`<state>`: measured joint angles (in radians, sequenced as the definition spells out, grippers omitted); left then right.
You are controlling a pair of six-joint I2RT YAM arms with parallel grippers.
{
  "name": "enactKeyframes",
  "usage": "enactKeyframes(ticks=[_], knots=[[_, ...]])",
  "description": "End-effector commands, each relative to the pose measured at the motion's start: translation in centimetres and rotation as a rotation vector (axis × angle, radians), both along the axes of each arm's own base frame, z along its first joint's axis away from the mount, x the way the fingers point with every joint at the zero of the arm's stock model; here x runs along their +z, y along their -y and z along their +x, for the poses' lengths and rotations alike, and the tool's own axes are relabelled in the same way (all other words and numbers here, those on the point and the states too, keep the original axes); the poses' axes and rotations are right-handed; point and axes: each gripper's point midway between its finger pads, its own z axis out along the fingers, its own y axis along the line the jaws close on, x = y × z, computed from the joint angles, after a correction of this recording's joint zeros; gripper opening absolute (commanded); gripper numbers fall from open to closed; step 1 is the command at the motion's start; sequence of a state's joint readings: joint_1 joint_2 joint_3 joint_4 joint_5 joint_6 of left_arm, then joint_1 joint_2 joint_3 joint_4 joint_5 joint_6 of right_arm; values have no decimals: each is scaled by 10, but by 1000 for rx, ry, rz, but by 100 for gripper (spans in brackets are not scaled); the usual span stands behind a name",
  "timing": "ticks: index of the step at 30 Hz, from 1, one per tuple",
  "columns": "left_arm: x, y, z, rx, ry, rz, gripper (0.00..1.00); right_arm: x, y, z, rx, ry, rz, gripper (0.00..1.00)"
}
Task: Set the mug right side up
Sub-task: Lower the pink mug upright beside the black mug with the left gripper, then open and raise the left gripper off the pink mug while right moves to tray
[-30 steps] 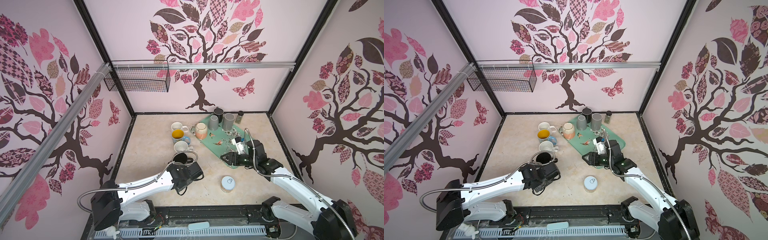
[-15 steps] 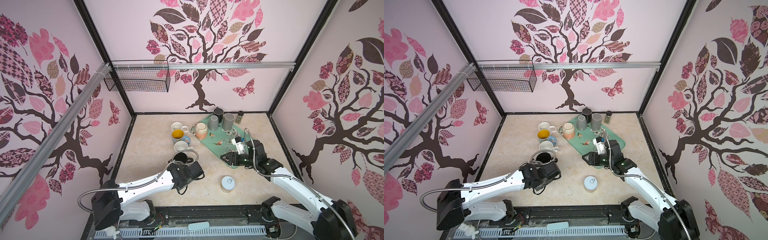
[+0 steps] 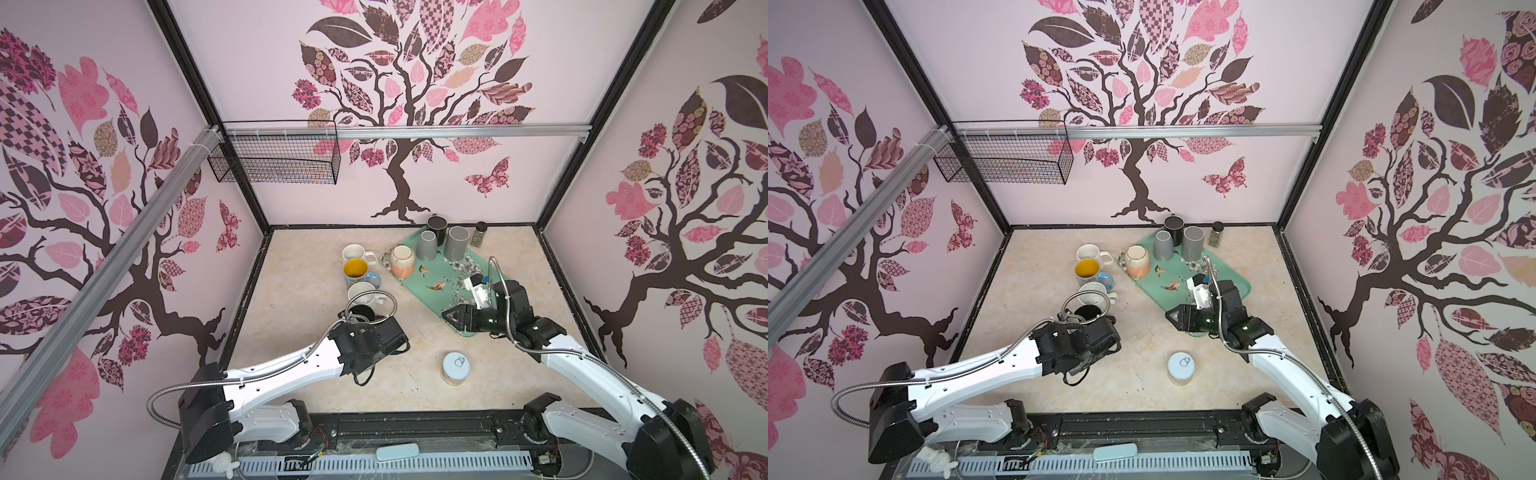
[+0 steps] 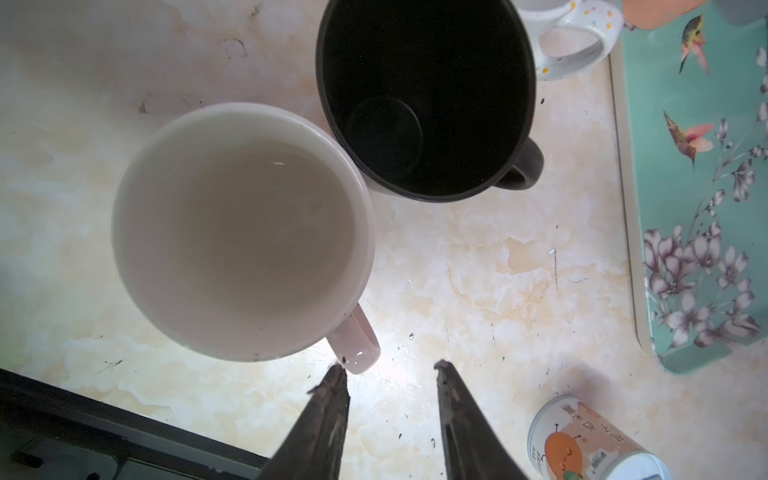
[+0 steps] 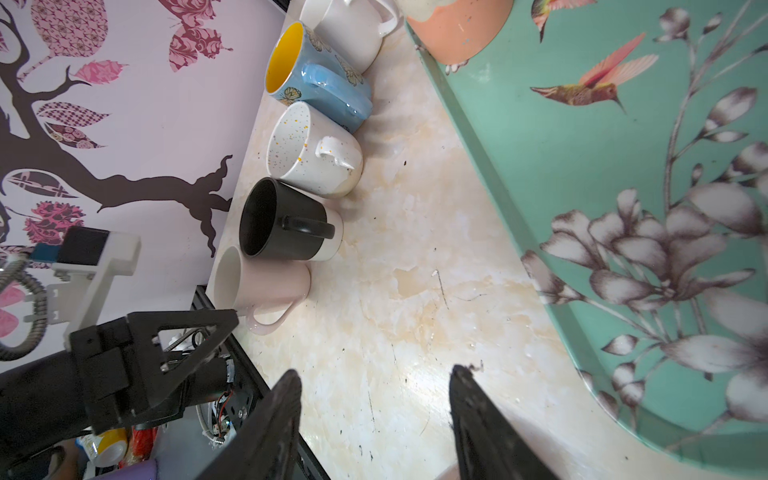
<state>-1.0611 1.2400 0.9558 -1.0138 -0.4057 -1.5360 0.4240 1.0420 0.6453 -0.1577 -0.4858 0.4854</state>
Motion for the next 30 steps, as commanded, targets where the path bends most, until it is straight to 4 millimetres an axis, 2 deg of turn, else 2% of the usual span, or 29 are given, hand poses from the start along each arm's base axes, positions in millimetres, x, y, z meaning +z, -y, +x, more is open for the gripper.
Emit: enactKeyframes(ticks=[1, 10, 15, 18, 20, 26, 30], knots=[[25, -6, 7, -26, 74, 14, 39, 9, 5, 7, -22, 51, -42, 58], [68, -17, 24, -164, 183, 72, 40, -10, 14, 20, -70, 43, -181, 53], [95, -30, 47, -228, 251, 74, 42, -25, 5, 36, -59, 13, -223, 52], [107, -36, 59, -257, 283, 51, 46, -29, -2, 52, -53, 9, -256, 53], [108, -41, 67, -267, 275, 21, 47, -31, -9, 65, -47, 17, -280, 54], [106, -56, 93, -276, 272, -12, 48, -36, -48, 105, 29, 39, -347, 54], [107, -67, 106, -261, 298, 18, 48, -58, -67, 128, 84, 60, -451, 54]])
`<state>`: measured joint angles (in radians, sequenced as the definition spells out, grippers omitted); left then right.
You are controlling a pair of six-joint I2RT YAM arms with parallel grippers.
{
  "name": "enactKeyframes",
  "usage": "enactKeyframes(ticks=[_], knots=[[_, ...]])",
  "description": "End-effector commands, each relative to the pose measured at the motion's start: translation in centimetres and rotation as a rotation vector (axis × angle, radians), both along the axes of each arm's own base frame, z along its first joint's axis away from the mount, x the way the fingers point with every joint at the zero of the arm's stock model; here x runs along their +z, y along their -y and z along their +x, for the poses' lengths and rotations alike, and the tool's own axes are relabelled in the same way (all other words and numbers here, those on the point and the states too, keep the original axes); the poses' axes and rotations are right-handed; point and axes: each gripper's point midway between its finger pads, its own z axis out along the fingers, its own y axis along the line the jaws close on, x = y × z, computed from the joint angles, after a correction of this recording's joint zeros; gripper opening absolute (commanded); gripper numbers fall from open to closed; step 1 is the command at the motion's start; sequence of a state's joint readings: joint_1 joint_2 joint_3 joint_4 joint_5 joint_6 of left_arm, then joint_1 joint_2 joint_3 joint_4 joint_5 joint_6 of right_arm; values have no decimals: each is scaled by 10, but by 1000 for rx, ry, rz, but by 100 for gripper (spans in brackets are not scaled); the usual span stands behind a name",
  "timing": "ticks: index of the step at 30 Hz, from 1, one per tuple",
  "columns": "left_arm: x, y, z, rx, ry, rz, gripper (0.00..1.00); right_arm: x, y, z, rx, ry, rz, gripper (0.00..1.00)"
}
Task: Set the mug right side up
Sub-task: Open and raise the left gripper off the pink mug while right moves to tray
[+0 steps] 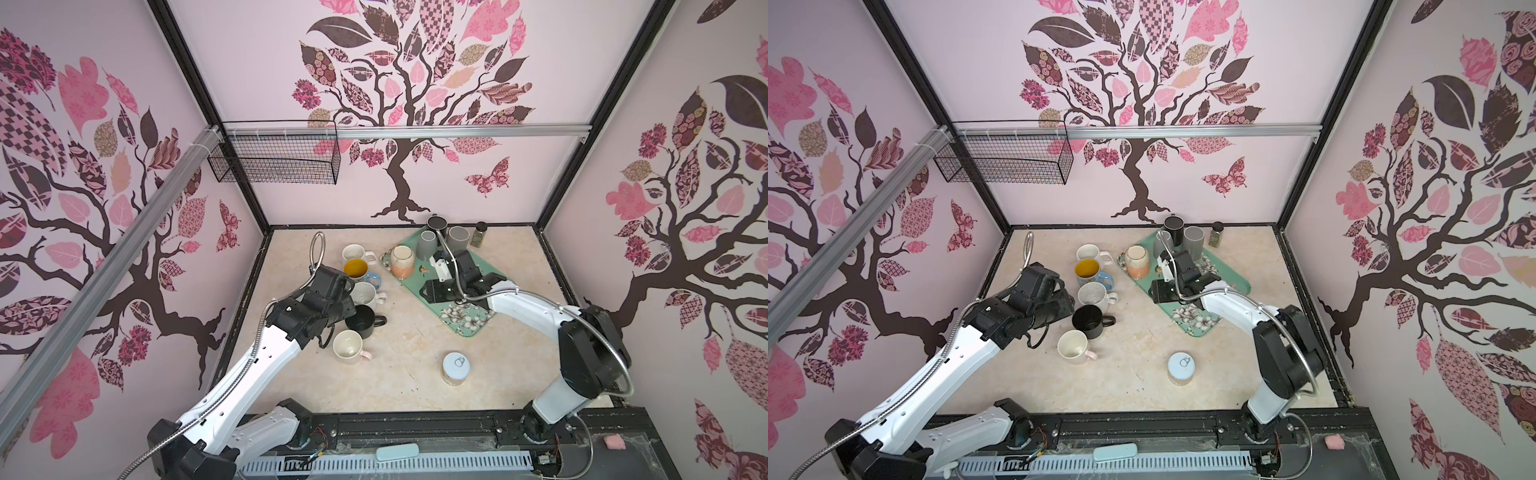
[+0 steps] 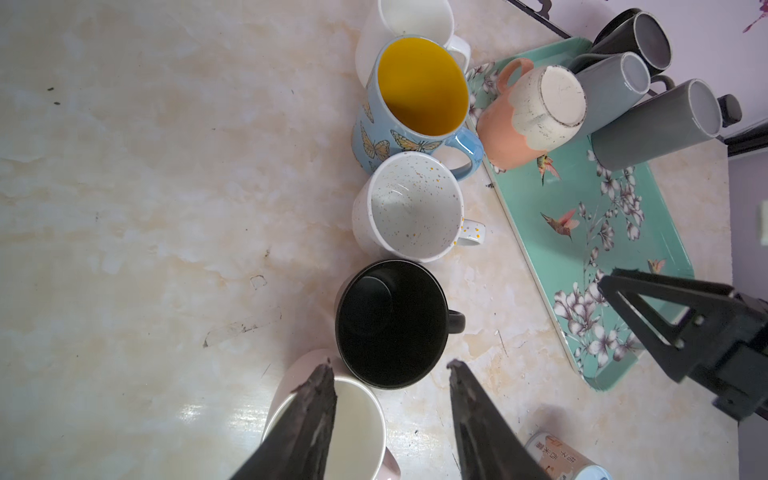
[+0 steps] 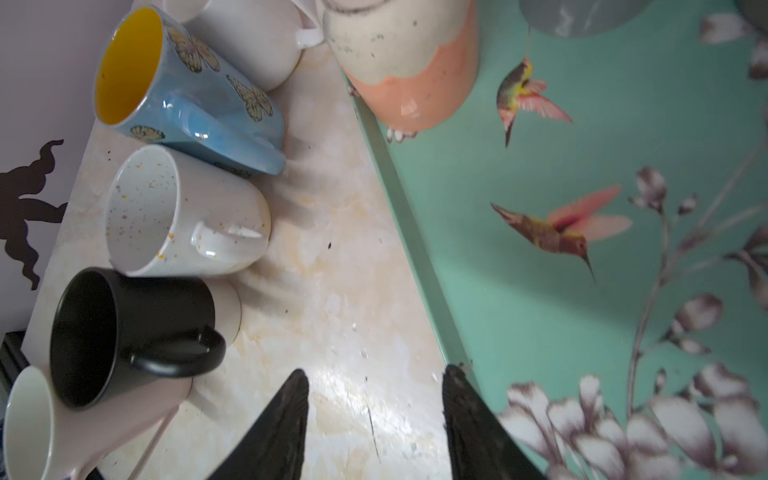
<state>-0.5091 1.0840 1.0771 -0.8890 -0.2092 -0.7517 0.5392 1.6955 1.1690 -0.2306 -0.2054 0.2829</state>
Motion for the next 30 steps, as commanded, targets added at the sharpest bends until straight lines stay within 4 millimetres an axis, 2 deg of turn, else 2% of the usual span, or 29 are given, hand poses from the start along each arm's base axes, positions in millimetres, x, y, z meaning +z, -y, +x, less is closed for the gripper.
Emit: enactKeyframes(ticks=[1, 4, 7, 10, 14, 21, 30], knots=[[20, 1, 16, -50, 81, 0, 48, -22, -9, 17, 53, 13, -121, 53], [15, -10, 19, -33, 75, 22, 48, -49, -14, 36, 51, -3, -176, 52], [12, -19, 20, -23, 72, 53, 48, -66, -23, 51, 55, -8, -200, 51], [7, -23, 22, -19, 61, 74, 49, -77, -28, 64, 55, -16, -232, 51], [0, -25, 24, -10, 56, 74, 50, -91, -24, 77, 41, -15, -298, 51], [-18, -24, 26, -15, 11, 72, 52, -115, -23, 76, 43, -61, -348, 47], [-22, -26, 26, -20, 2, 85, 53, -131, -12, 88, -37, -61, -408, 26]])
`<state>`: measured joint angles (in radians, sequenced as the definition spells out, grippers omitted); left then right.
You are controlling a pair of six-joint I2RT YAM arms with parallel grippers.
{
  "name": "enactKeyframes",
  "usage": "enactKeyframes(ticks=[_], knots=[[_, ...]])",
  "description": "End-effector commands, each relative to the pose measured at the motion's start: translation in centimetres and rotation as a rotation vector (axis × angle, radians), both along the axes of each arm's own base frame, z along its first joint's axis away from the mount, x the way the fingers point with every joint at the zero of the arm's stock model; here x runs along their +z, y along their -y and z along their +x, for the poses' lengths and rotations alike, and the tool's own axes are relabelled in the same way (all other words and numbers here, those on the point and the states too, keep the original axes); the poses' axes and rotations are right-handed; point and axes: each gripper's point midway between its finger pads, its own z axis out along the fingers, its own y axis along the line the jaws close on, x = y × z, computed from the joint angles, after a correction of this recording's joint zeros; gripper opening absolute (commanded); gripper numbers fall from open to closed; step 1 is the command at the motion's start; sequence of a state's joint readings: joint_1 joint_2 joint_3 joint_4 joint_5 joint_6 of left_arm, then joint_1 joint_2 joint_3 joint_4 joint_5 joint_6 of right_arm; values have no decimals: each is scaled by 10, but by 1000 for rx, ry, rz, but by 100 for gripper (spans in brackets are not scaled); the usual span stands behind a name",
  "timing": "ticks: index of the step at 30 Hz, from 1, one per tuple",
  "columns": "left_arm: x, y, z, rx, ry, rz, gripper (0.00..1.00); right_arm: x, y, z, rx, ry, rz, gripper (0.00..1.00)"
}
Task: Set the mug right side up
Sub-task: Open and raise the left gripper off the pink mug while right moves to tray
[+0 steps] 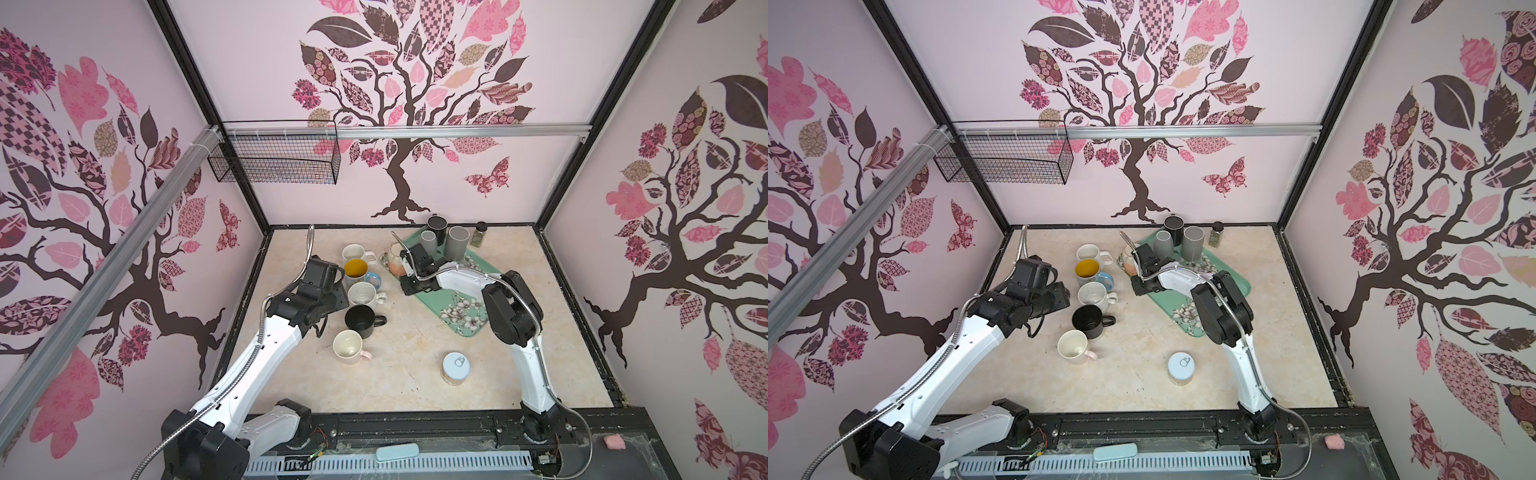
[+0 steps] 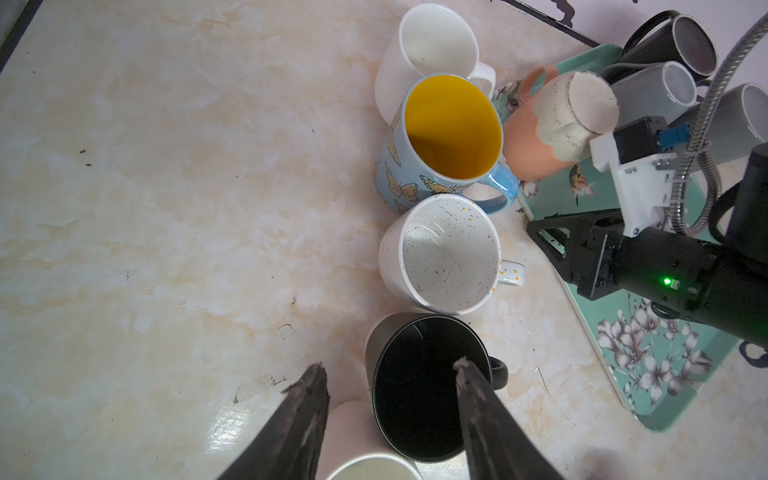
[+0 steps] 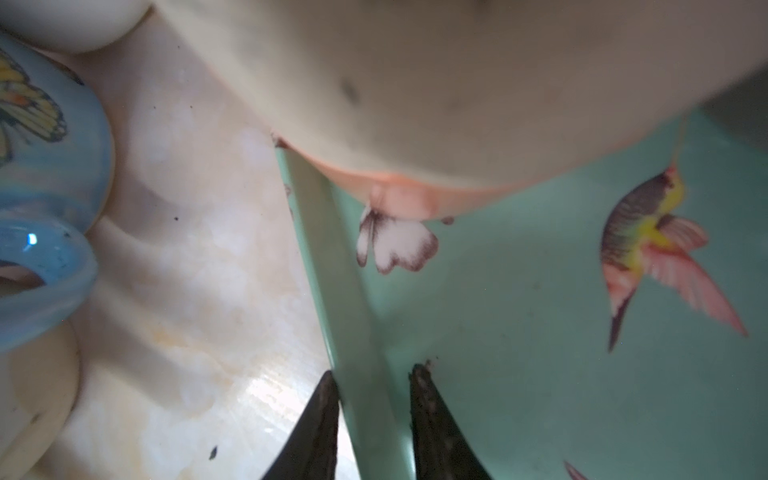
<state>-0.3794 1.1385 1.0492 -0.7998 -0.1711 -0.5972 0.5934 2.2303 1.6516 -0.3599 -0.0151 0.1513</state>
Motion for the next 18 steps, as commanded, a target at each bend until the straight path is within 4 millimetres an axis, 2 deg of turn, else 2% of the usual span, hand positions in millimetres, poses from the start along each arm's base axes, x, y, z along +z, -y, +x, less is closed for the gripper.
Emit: enactKeyframes(ticks=[1, 11, 18], knots=[[-9, -3, -2, -7, -7, 16, 53, -37, 32, 11, -93, -28, -128, 24], [-17, -4, -6, -2, -21, 8, 54, -43, 39, 29, -177, -17, -162, 12], [-17, -7, -8, 2, -20, 11, 54, -41, 56, 41, -256, -13, -148, 5]])
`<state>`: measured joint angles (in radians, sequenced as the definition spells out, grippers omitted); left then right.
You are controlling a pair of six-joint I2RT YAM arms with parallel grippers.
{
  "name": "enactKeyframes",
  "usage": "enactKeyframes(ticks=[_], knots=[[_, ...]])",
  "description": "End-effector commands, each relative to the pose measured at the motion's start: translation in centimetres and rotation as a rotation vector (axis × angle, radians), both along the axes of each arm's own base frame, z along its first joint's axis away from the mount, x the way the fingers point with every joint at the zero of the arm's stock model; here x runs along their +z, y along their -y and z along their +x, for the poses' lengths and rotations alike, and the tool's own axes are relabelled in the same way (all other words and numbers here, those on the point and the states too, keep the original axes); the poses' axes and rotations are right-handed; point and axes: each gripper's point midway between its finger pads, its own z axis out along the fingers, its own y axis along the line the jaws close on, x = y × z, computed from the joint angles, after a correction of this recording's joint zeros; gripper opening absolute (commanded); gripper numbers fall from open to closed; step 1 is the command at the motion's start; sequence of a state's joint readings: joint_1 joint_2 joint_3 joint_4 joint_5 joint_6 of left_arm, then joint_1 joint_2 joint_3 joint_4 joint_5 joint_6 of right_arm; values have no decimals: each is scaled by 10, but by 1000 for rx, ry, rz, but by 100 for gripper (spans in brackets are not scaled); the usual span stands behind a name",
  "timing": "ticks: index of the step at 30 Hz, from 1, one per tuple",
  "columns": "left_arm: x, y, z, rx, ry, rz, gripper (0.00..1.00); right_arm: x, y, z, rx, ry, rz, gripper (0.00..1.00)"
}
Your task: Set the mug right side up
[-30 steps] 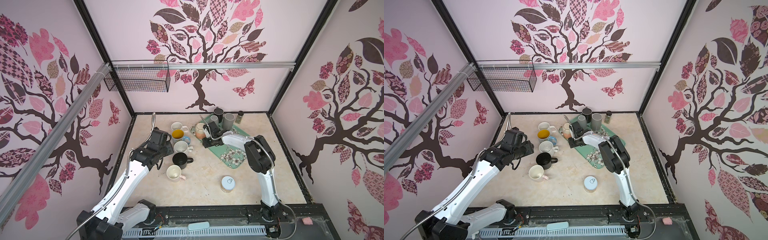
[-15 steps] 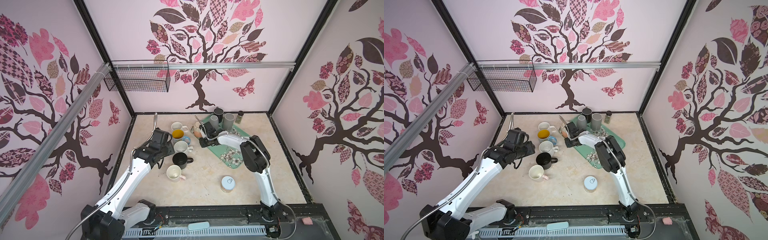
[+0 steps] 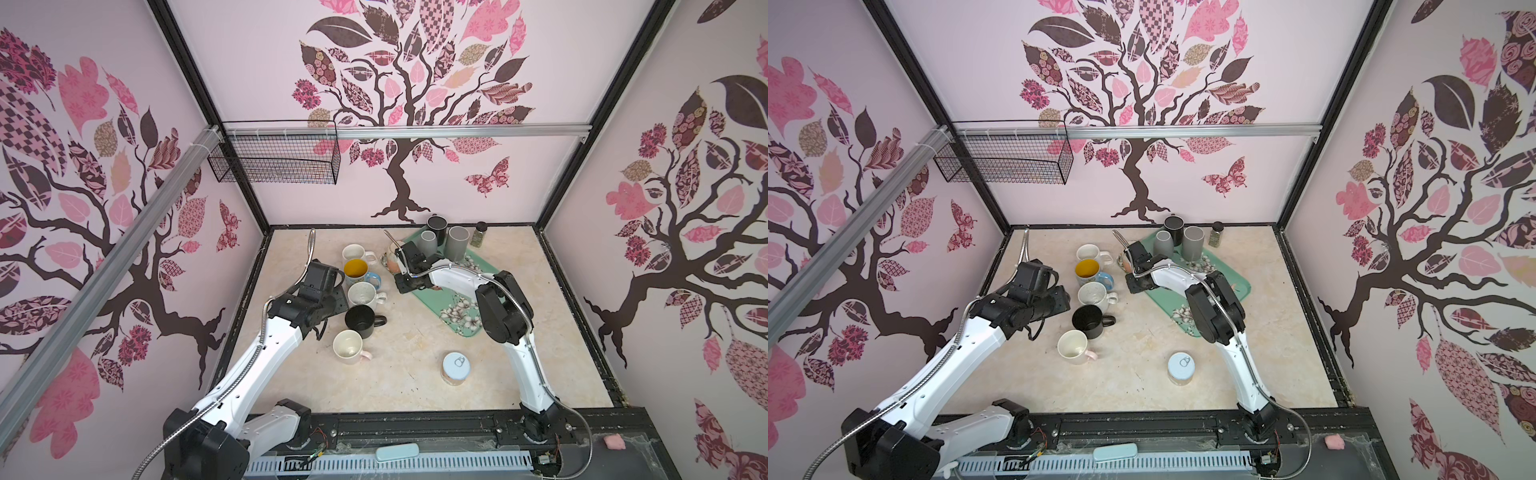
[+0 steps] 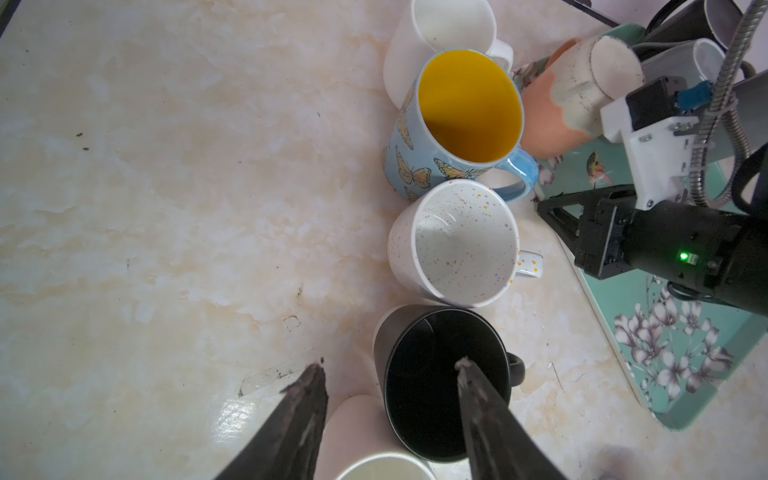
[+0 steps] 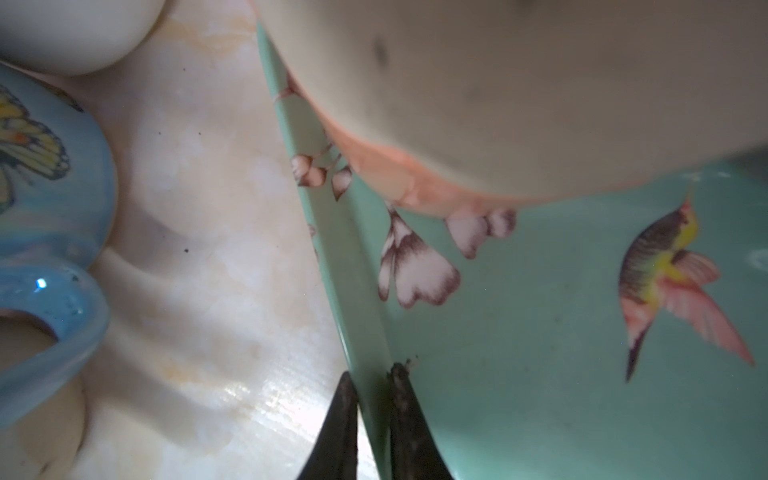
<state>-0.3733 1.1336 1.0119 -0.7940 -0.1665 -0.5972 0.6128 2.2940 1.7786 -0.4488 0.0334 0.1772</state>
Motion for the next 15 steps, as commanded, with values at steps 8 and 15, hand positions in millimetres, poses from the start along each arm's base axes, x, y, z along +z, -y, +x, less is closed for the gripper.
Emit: enactKeyframes(ticks=[8, 15], knots=[[-7, -3, -4, -2, 2, 1, 55, -44, 78, 38, -259, -12, -105, 0], [-10, 9, 4, -35, -6, -37, 55, -44, 90, 36, -273, -14, -105, 0]])
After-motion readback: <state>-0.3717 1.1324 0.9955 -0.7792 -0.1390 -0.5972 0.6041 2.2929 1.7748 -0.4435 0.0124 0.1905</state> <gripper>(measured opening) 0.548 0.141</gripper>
